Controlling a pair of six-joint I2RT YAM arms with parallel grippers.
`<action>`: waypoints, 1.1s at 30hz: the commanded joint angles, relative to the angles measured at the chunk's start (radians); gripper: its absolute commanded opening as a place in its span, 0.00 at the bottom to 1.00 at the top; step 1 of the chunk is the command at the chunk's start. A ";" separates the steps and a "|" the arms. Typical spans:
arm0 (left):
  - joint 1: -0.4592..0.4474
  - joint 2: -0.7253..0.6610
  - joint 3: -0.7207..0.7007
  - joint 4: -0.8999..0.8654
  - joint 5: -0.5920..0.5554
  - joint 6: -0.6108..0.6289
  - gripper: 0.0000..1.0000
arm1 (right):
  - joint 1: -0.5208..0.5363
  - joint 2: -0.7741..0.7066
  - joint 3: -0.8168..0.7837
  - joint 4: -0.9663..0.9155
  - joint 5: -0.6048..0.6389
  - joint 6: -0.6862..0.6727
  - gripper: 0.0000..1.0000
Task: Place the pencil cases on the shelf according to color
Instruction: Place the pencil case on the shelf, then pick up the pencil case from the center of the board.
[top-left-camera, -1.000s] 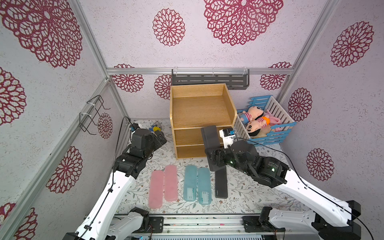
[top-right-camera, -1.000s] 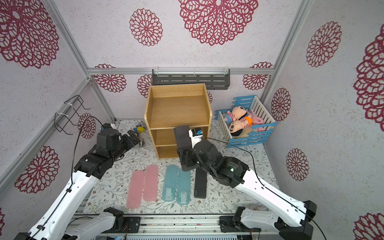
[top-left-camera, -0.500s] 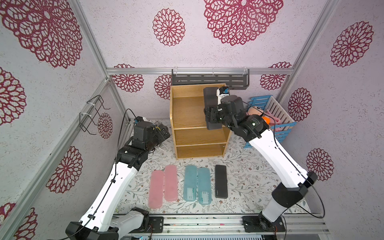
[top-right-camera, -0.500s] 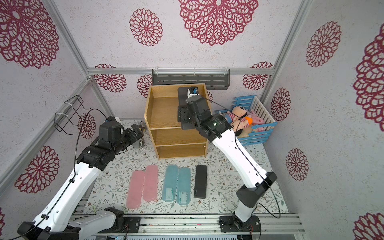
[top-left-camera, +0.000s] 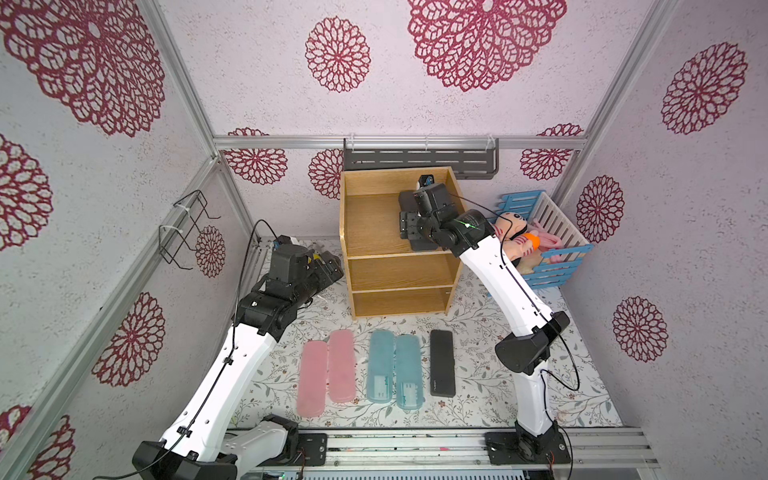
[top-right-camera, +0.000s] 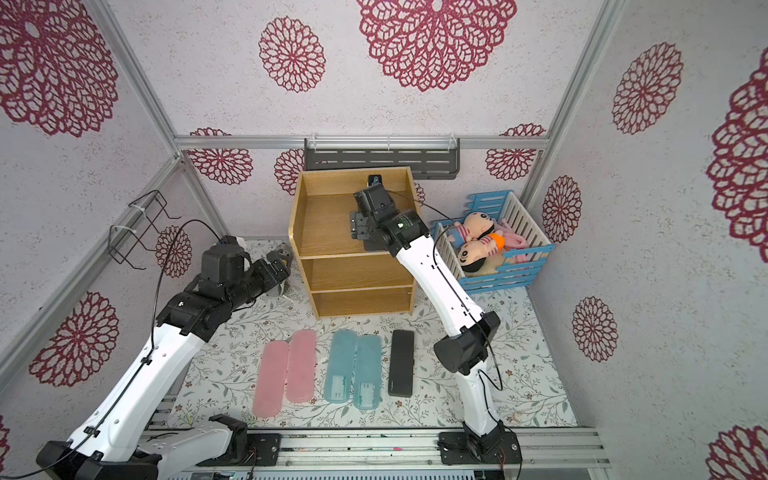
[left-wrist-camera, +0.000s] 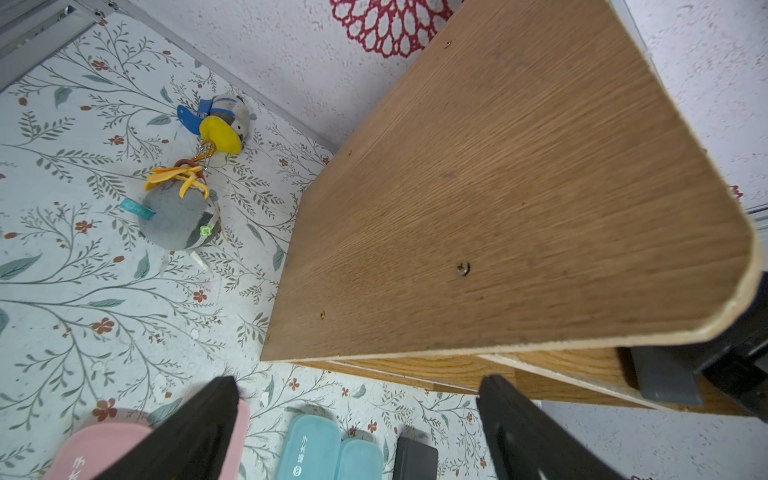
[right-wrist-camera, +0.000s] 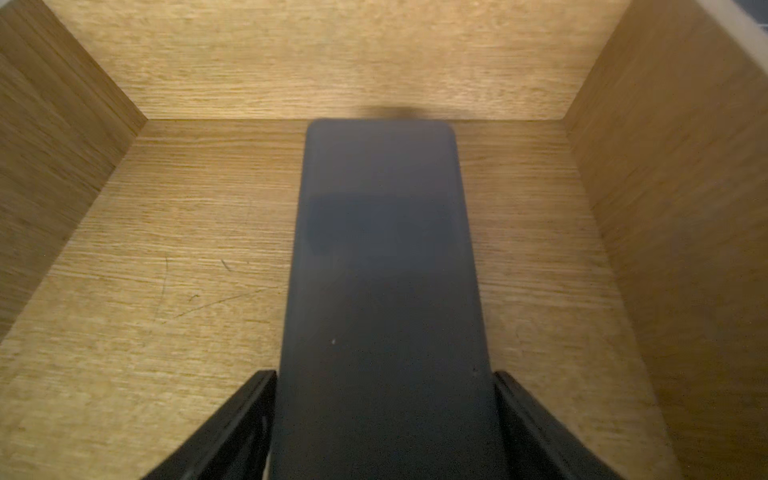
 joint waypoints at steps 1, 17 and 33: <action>-0.010 -0.008 -0.003 -0.020 0.006 -0.004 0.97 | -0.005 -0.044 0.042 0.074 0.000 -0.022 0.90; -0.044 -0.077 -0.062 -0.160 -0.065 0.078 0.97 | 0.134 -0.343 -0.202 0.111 0.007 -0.066 0.89; -0.121 -0.235 -0.247 -0.162 -0.206 0.088 0.97 | 0.220 -0.939 -1.338 0.671 -0.053 0.074 0.91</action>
